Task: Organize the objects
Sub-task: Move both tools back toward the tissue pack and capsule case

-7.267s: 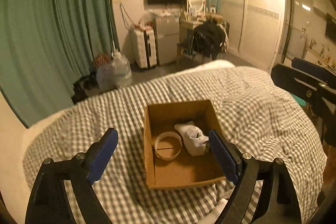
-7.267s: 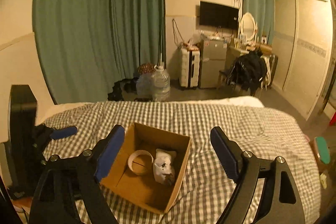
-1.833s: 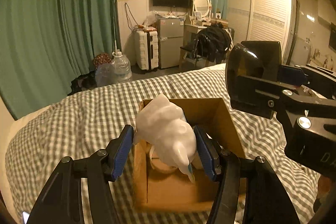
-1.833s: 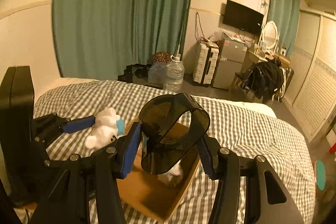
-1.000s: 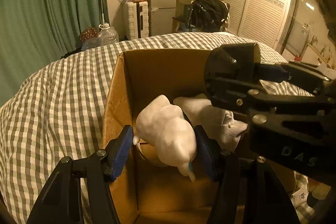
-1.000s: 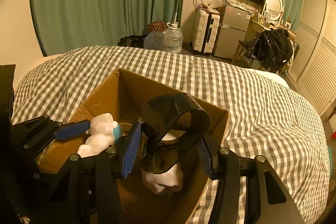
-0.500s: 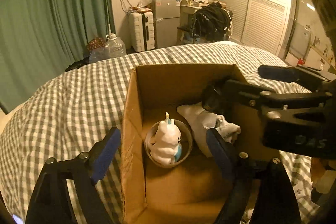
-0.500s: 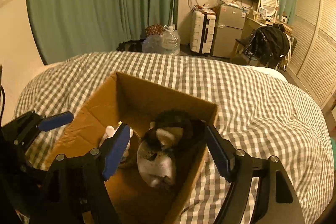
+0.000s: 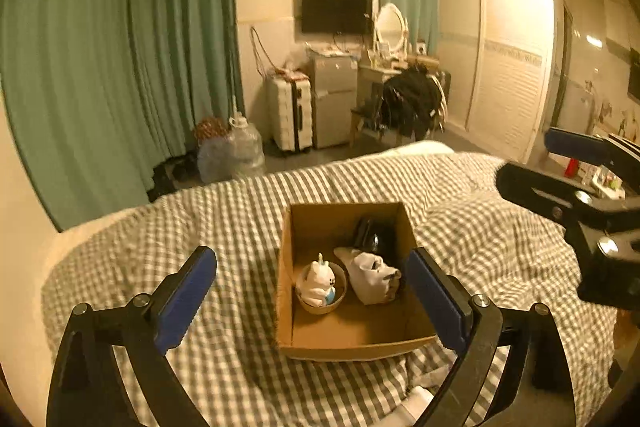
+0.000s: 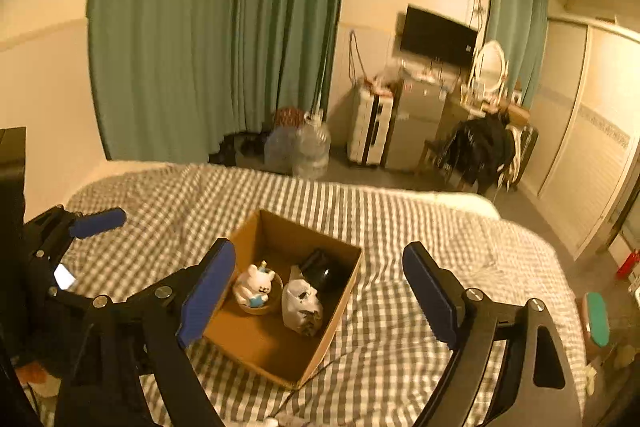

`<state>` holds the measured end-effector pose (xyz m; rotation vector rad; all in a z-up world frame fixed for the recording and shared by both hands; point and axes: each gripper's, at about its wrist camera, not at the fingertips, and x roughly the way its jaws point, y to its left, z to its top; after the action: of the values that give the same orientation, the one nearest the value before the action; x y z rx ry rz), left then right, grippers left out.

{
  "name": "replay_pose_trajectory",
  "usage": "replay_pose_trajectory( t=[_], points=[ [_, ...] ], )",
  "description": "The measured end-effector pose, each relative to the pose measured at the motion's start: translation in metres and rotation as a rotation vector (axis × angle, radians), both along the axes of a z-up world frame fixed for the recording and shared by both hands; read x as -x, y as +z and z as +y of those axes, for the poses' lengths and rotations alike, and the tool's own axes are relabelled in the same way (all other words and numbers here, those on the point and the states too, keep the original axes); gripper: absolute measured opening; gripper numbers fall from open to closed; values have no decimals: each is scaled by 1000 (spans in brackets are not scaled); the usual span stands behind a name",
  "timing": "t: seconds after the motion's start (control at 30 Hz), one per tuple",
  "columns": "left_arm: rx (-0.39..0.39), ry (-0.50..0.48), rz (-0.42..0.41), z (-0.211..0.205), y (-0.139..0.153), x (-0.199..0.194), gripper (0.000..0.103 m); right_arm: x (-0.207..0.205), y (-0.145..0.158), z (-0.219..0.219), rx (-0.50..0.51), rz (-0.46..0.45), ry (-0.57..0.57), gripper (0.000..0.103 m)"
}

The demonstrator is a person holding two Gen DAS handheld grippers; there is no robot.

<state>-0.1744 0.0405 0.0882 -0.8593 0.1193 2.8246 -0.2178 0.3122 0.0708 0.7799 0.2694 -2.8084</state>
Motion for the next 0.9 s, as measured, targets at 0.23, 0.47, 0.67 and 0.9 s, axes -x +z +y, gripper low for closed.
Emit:
replay_pose_trajectory(
  t=[0.23, 0.47, 0.67, 0.9],
  points=[
    [42, 61, 34, -16, 38, -53, 100, -72, 47, -12, -36, 64, 59, 87],
    [84, 82, 37, -26, 23, -90, 100, -124, 47, -23, -77, 81, 143, 87],
    [117, 135, -17, -32, -34, -100, 100, -131, -2, -29, -126, 9, 218, 87],
    [118, 194, -147, -27, -117, -95, 100, -102, -91, -21, -156, -158, 260, 87]
  ],
)
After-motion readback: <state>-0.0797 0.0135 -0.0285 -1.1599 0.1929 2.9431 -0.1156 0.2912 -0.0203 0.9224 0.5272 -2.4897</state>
